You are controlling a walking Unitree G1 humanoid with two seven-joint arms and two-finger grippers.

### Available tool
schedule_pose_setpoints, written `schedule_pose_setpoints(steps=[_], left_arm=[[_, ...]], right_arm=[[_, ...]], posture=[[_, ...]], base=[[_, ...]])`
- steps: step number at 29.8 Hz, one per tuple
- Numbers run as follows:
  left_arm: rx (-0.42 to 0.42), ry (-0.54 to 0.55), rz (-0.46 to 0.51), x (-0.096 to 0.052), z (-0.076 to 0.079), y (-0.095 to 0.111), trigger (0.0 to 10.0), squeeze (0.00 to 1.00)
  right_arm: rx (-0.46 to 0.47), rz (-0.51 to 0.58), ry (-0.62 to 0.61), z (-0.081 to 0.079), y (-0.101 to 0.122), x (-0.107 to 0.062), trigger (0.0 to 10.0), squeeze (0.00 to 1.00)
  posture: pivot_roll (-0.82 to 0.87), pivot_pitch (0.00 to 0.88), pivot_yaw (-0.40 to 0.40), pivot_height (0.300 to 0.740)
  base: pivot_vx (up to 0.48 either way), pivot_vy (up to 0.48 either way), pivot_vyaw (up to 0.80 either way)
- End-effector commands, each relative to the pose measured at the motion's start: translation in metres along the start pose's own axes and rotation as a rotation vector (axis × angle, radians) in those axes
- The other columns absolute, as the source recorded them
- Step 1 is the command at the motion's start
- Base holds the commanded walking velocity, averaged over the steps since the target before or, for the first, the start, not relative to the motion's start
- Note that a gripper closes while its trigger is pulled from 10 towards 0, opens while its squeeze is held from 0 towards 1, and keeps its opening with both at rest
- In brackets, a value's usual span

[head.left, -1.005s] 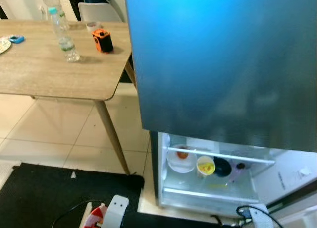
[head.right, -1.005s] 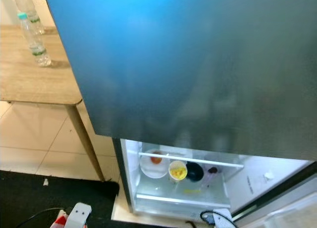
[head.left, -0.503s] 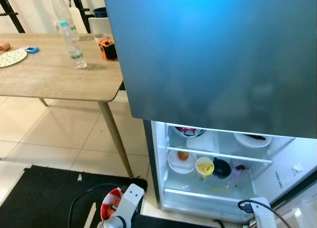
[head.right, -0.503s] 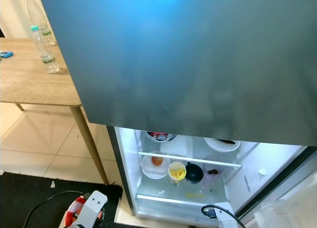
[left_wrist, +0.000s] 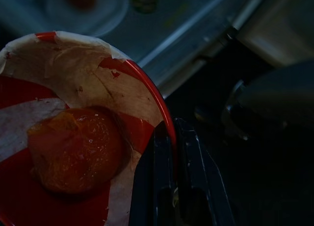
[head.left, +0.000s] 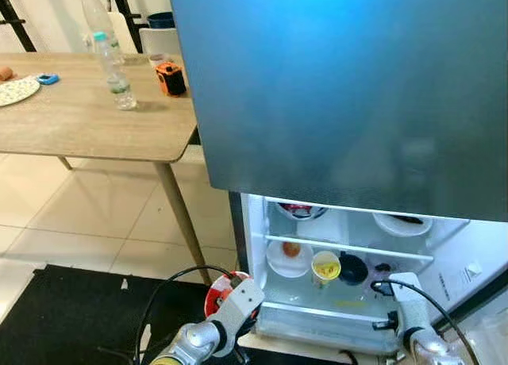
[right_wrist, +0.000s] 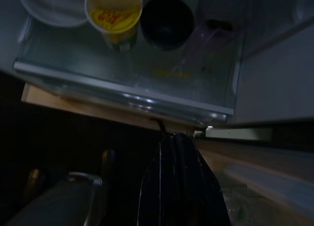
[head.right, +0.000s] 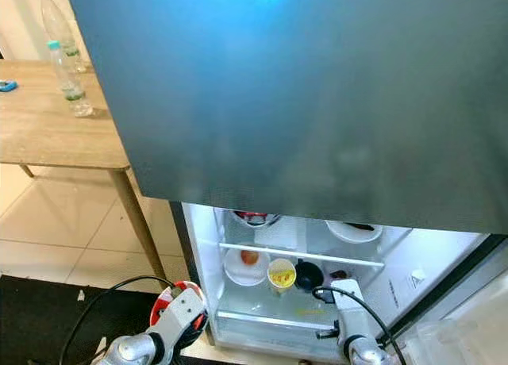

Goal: Restocking fridge

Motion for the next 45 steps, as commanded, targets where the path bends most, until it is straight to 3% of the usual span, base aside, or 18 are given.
schedule_pose_setpoints(steps=[1,7,19,22,38,45], left_arm=[[0.065,-0.036,0.041,0.003,0.002,0.016,10.0,0.0],[0.164,-0.08,0.077,0.007,0.008,0.033,10.0,0.0],[0.202,-0.074,0.145,0.01,0.009,0.054,10.0,0.0],[0.235,-0.073,0.192,0.012,0.009,0.071,10.0,0.0],[0.296,-0.089,0.243,0.013,0.011,0.091,10.0,0.0],[0.341,-0.122,0.3,0.011,0.012,0.116,10.0,0.0]], right_arm=[[0.024,0.056,-0.007,0.001,0.016,0.003,10.0,0.0],[0.059,0.122,-0.032,0.008,0.043,0.007,10.0,0.0],[0.092,0.192,-0.043,0.013,0.063,0.009,10.0,0.0],[0.095,0.223,-0.049,0.016,0.073,0.009,10.0,0.0],[0.106,0.248,-0.05,0.017,0.08,0.009,10.0,0.0],[0.115,0.261,-0.087,0.031,0.08,0.006,10.0,0.0]], posture=[[-0.04,0.0,0.014,0.74],[-0.03,0.018,0.022,0.725],[-0.04,0.038,0.026,0.695],[-0.04,0.042,0.026,0.68],[-0.04,0.044,0.029,0.63],[-0.05,0.057,0.034,0.605]], base=[[0.0,0.0,0.0],[0.0,0.0,0.0],[0.0,0.0,0.0],[0.0,0.0,0.0],[0.0,0.0,0.0],[0.0,0.0,0.0]])
Point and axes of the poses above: a point about 5 cm out from each wrist's last joint towards the gripper, its own x axis pointing out of the wrist towards the gripper, its own y axis along the axis of the wrist's last joint, z = x × y, the point moved 3 cm from there along x, pointing out of the wrist towards the gripper, and after that the axes turned 14 degrees about -x, right-handed, at the moved point
